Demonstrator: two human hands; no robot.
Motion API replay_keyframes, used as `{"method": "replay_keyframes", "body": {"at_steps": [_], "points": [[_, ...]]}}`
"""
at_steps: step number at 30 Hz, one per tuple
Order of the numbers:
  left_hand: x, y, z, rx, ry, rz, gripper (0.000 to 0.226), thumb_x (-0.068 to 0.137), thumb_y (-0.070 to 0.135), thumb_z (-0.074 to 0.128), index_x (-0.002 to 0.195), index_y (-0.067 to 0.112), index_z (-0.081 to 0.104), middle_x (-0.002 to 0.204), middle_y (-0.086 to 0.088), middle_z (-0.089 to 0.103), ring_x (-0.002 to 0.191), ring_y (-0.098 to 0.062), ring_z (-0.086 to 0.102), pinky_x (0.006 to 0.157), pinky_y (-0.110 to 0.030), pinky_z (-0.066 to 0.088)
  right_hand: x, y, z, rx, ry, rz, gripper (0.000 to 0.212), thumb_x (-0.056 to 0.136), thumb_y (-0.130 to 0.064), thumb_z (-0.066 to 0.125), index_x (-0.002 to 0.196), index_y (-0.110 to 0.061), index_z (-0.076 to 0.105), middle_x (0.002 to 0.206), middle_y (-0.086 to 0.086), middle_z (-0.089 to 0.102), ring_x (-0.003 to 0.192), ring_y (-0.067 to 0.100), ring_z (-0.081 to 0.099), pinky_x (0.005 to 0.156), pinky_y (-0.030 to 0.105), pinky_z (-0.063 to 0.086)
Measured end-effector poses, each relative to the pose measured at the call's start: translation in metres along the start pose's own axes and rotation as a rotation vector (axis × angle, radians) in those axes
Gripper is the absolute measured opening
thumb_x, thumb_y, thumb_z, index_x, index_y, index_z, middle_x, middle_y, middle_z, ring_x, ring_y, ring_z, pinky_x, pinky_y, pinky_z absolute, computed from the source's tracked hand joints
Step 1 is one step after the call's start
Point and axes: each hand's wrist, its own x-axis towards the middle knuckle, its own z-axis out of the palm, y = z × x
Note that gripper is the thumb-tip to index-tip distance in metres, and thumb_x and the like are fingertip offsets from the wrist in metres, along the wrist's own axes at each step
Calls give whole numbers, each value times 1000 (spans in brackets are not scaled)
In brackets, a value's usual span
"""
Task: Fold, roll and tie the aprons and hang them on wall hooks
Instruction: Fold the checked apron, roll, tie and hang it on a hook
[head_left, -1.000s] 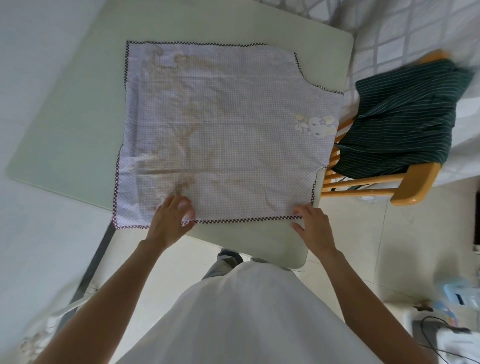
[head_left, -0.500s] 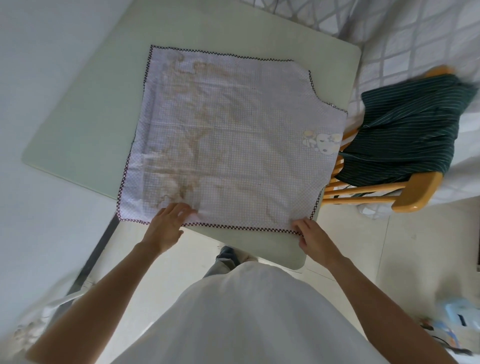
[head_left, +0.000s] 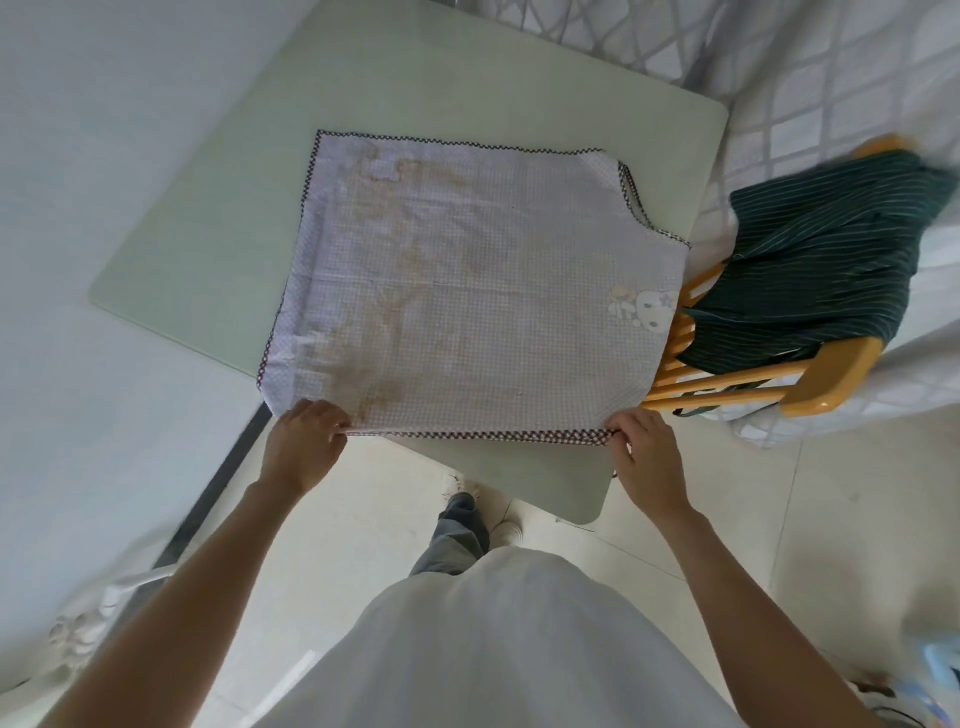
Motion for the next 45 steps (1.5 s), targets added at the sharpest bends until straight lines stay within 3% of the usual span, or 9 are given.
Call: {"method": "replay_keyframes", "body": {"at_steps": [3,7,13,18,21,27,33,38,45], "points": [[-11,13,-7,10,48,-161,9,74,-4,63,75,6,65,74,-12,67,71,-37,62,63,-41,48,1,-3,-3,57,-158,30,16,99,-15,40,83,-16,44,61,-13,42,54,10,47,50,17,30],[-27,18,-13,-108,66,-358,20,79,-6,49,88,11,57,83,-3,63,65,-30,53,59,-32,38,4,0,-7,62,-152,17,14,97,-16,46,104,-6,53,86,-2,60,75,13,60,54,10,40],[-36,8,-41,-374,249,-270,29,75,-11,55,90,13,58,89,3,63,78,-27,62,70,-33,47,31,5,-28,226,-123,37,25,88,-5,59,113,-5,54,105,8,60,94,15,55,64,8,43],[6,6,-77,-547,370,-275,46,85,-7,54,88,39,55,91,5,64,76,-2,61,74,-7,42,84,-2,-54,336,46,104,16,91,-5,55,106,0,59,104,12,63,95,15,53,75,20,39],[59,1,-96,-541,406,-240,45,88,-3,51,89,43,52,96,3,64,89,-5,59,82,-11,41,128,-7,-66,463,79,178,9,90,-9,58,100,-9,59,101,5,61,94,15,54,74,7,38],[182,-18,-109,-505,307,-330,12,93,19,54,102,16,60,99,-10,69,91,-28,63,76,-29,44,228,-6,-70,518,222,327,11,90,-21,60,98,-14,60,97,3,63,94,20,59,90,40,49],[304,-25,-118,-332,190,-357,20,91,22,55,108,15,66,107,-7,69,100,-28,62,87,-34,44,320,-4,-57,407,290,487,21,92,-25,54,104,-9,61,104,6,65,91,13,54,86,27,42],[376,-35,-88,-39,-33,-279,26,95,24,46,113,19,64,108,-15,67,97,-38,61,85,-44,47,377,17,-29,242,191,596,27,95,-24,49,111,-4,58,112,14,63,104,31,56,88,33,40],[420,-48,-49,-88,-42,-182,24,94,18,49,111,9,64,111,-13,66,101,-35,59,85,-42,46,419,50,9,35,65,737,25,90,-28,47,99,-17,68,97,8,70,87,27,62,74,25,40]]}}
